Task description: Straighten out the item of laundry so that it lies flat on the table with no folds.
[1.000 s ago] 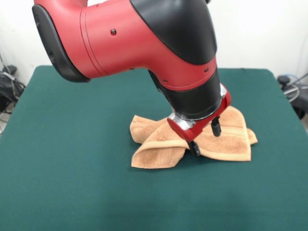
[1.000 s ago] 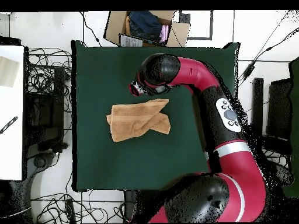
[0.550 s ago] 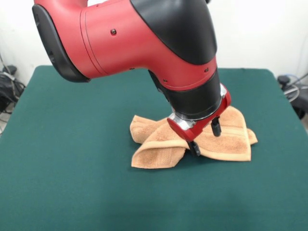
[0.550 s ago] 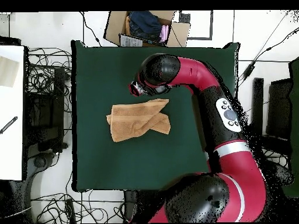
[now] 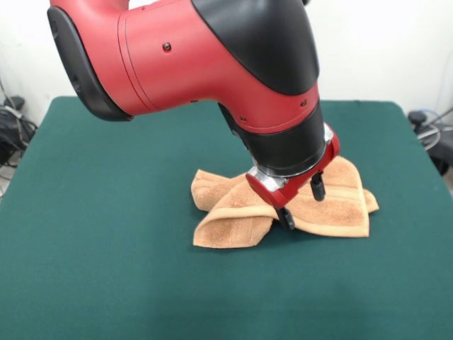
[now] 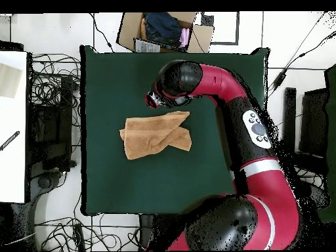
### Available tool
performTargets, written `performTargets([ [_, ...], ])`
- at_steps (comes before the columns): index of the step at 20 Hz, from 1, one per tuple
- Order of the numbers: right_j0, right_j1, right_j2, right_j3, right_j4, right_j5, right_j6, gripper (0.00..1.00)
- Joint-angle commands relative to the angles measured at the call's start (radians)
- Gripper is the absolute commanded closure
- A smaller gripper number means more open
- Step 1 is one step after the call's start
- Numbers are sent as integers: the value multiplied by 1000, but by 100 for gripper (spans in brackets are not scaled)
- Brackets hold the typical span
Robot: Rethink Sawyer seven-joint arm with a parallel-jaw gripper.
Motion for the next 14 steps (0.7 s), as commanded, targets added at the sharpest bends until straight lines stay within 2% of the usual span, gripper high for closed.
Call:
performTargets([
  [1,-5,6,53,57,-20,-22,-128,0],
  [14,-7,2,53,61,-23,-33,-126,0],
])
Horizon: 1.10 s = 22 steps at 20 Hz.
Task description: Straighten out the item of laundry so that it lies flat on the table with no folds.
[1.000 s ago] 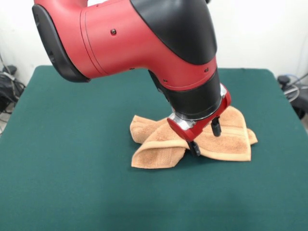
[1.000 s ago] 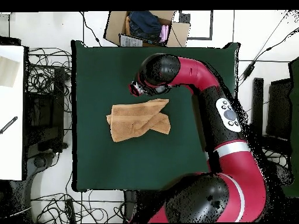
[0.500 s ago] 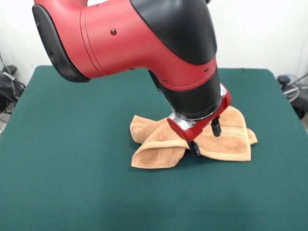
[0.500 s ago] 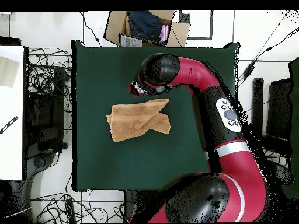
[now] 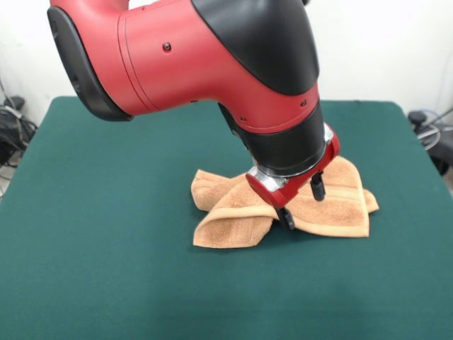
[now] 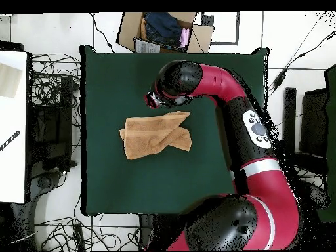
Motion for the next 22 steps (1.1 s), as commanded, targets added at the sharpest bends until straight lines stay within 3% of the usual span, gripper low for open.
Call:
performTargets([
  [1,-7,3,54,61,-22,-32,-127,0],
  [22,-16,24,61,61,-14,-28,-137,0],
])
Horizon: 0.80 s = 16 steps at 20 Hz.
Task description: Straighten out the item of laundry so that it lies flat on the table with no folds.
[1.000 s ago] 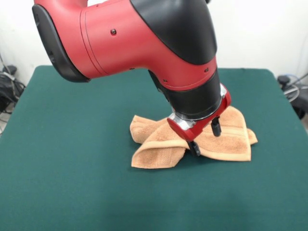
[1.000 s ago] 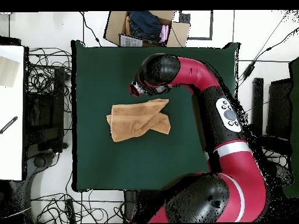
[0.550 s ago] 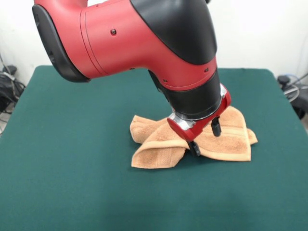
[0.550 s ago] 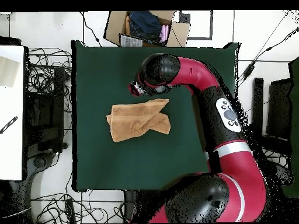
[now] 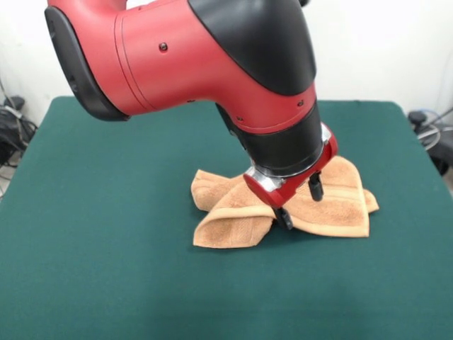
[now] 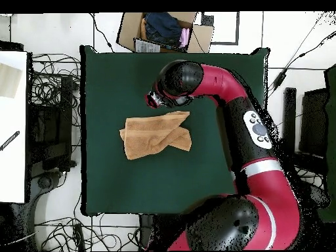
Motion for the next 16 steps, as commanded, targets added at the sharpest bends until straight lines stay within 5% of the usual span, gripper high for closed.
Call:
performTargets([
  [1,-14,27,64,61,-11,-29,-139,0],
  [16,-15,65,73,43,11,15,-145,0],
])
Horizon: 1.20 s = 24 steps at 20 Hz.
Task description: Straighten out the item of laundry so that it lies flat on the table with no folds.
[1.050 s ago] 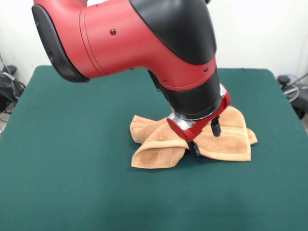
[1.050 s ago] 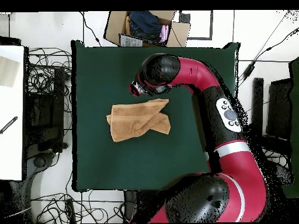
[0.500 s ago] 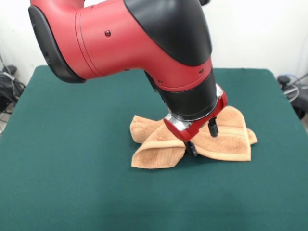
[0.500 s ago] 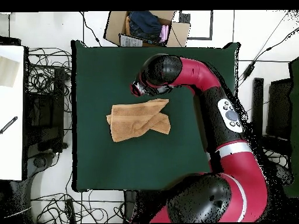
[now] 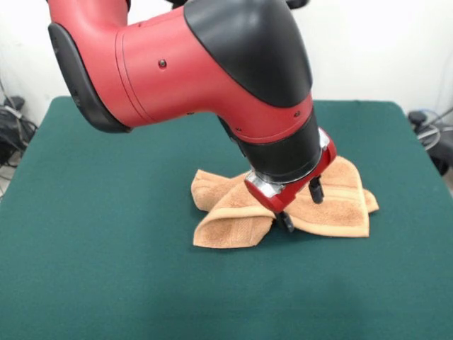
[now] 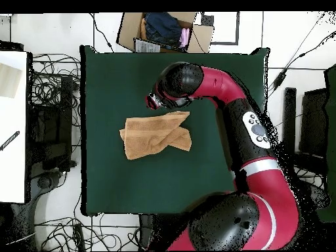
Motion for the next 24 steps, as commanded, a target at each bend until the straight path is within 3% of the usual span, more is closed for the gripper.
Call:
performTargets([
  [1,-11,43,70,44,9,19,-147,0],
  [24,-30,65,92,54,9,-12,-125,0],
])
